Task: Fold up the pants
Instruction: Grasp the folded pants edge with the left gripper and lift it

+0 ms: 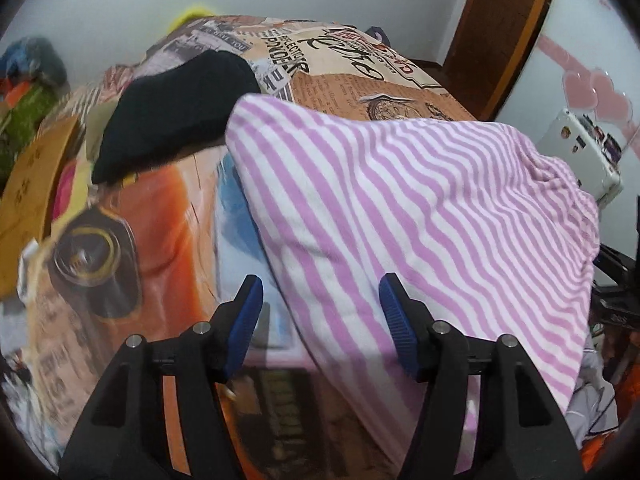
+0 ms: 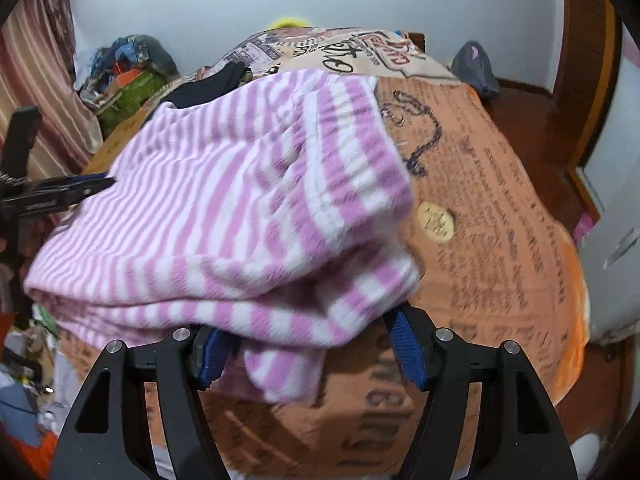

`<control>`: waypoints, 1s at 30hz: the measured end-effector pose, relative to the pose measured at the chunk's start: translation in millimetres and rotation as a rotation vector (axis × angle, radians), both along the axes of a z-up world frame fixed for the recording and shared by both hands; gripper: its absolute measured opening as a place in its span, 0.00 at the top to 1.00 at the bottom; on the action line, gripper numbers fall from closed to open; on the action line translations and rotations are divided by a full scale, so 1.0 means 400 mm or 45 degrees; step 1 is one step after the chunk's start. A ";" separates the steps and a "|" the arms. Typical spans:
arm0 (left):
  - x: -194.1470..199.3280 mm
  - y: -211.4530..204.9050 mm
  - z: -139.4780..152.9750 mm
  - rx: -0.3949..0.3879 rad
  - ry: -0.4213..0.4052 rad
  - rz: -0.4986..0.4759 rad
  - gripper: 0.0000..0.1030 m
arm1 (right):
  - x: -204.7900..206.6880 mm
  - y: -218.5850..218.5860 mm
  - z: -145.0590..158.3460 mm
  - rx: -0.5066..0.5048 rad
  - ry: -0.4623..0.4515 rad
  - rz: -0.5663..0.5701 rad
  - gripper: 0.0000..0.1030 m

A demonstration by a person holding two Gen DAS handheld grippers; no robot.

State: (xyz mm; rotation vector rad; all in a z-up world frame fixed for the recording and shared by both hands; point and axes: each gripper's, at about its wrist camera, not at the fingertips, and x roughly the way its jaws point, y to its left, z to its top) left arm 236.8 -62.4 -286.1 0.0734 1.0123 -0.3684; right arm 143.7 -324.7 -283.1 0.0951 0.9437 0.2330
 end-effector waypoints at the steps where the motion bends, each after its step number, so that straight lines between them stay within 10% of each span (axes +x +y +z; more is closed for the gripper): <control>1: -0.007 -0.004 0.001 -0.006 -0.002 0.009 0.41 | 0.012 -0.004 -0.002 -0.017 -0.002 0.008 0.38; 16: 0.129 0.011 0.112 0.033 -0.134 0.025 0.39 | 0.212 -0.091 -0.044 -0.205 -0.029 -0.015 0.38; 23: 0.273 -0.045 0.035 0.042 -0.016 -0.240 0.32 | 0.287 -0.146 -0.059 -0.258 0.002 -0.153 0.39; 30: 0.322 -0.059 -0.038 0.024 0.067 -0.307 0.19 | 0.147 -0.154 0.033 -0.270 -0.016 -0.187 0.38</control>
